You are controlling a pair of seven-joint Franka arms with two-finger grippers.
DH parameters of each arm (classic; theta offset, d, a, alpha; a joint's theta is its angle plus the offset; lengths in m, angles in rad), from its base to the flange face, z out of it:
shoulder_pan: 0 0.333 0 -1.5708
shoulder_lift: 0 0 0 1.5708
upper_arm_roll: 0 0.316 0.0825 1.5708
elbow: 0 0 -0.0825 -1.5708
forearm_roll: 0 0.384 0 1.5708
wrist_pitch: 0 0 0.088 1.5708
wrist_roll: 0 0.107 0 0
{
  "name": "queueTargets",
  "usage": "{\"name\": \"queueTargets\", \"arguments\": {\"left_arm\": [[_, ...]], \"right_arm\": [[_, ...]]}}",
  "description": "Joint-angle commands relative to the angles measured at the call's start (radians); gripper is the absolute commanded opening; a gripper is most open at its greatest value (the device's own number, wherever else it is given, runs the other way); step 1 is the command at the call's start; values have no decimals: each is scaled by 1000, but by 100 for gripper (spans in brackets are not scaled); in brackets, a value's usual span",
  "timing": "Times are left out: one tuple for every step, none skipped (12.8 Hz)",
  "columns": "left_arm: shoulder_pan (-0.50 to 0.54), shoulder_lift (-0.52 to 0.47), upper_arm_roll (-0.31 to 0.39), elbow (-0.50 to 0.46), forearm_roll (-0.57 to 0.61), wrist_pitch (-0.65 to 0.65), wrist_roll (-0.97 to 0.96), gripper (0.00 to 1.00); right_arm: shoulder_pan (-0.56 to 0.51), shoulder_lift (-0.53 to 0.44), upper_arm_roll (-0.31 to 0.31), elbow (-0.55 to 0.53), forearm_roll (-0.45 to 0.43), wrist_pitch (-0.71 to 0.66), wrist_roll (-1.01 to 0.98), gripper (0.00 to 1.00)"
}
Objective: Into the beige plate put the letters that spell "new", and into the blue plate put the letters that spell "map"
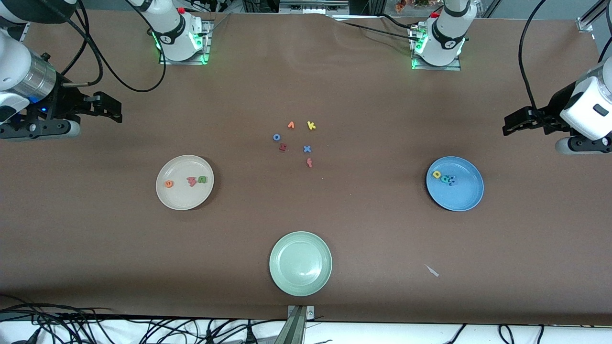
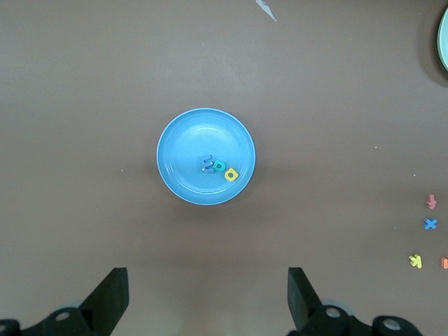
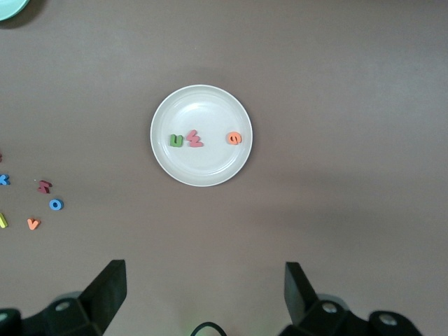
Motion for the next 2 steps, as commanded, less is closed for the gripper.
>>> {"name": "queueTargets", "arguments": {"left_arm": [[4,-2,4,4,0,-2,-13,100],[4,-2,6,3,0,-2,-13,100]], "right_arm": [[-1,18,-2,40,9,-23,-15,100],[-1,18,-2,40,9,-23,-15,100]]}}
